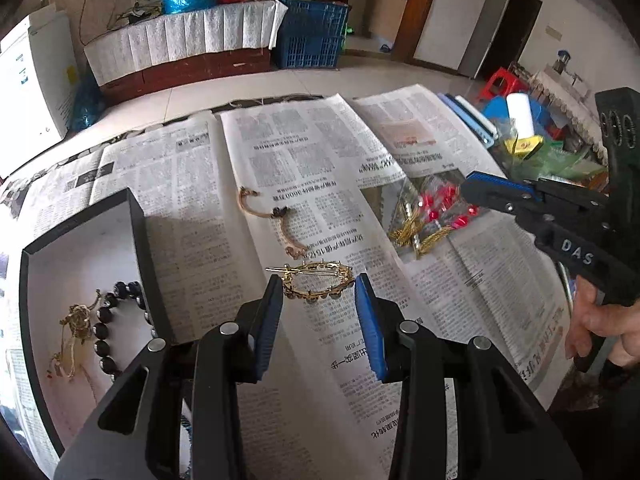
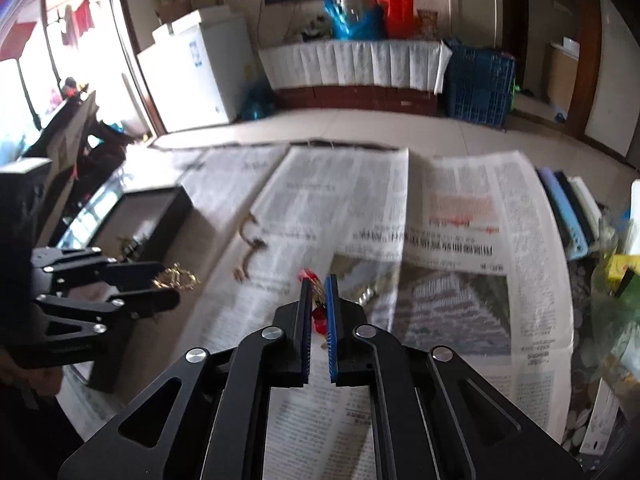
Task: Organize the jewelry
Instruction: 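Grasp the red-bead hairpin with the right tool while the left tool approaches the gold ring brooch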
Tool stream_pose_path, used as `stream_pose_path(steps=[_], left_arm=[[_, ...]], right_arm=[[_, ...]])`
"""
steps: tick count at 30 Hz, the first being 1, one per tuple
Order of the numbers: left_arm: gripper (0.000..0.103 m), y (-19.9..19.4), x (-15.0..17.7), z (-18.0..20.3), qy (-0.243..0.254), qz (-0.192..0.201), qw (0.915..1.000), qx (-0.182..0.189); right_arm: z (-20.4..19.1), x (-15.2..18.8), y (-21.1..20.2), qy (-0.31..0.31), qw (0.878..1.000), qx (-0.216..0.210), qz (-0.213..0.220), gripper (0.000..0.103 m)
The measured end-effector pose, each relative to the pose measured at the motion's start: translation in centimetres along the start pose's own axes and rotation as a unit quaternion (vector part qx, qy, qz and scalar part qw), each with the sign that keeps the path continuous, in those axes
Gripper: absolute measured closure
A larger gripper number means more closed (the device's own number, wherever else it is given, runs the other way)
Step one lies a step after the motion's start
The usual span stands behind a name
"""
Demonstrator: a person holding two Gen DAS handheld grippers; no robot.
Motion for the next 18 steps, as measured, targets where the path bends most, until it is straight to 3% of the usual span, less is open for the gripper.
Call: stream_pose_path(steps=[6,10,11,13,15,18], left_arm=[[0.066,-1.4,-0.5,-1.2,-0.014,0.017,0.9997,0.008],[0.066,-1.2,-0.2,-1.4,-0.011,0.012,0.9998,0.006],[0.066,-1.1,-0.2,-1.4,-0.010,0.011,0.9999,0.005],[0.066,-1.1,-0.1,-1.3,-0.006,0.011,0.9999,0.006],[0.066,-1.1,-0.1,-1.2,-0.006,0.012,0.9999,0.006],[0.066,-1.2,0.0,-1.3,-0.006,0.012,0.9999,0.006]], right_arm=[[-0.6,-1.0,-1.1,-0.002,1.000,-0.001,0.022,0.103],[-0.2,0.2,0.4,0.003,1.000,-0.001,-0.017,0.102],[0.0,0.7,1.2,0.005,0.999,-0.007,-0.036,0.099],[0.2,1.9,2.7,0.009,0.998,-0.007,-0.068,0.065],[0.1,2.8,3.7,0.002,0.996,-0.002,-0.084,0.058],[0.2,3.7,5.1,0.000,0.995,0.003,-0.103,0.058]])
Point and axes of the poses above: each gripper's, at about its wrist camera, not at the fingertips, and y roughly the way its jaws point, z to its right, x to its underside, the point moved 3 cm from there along y, roughly the way its jaws point, and after that the axes turned 10 degrees about -x, right-handed, at the moved point
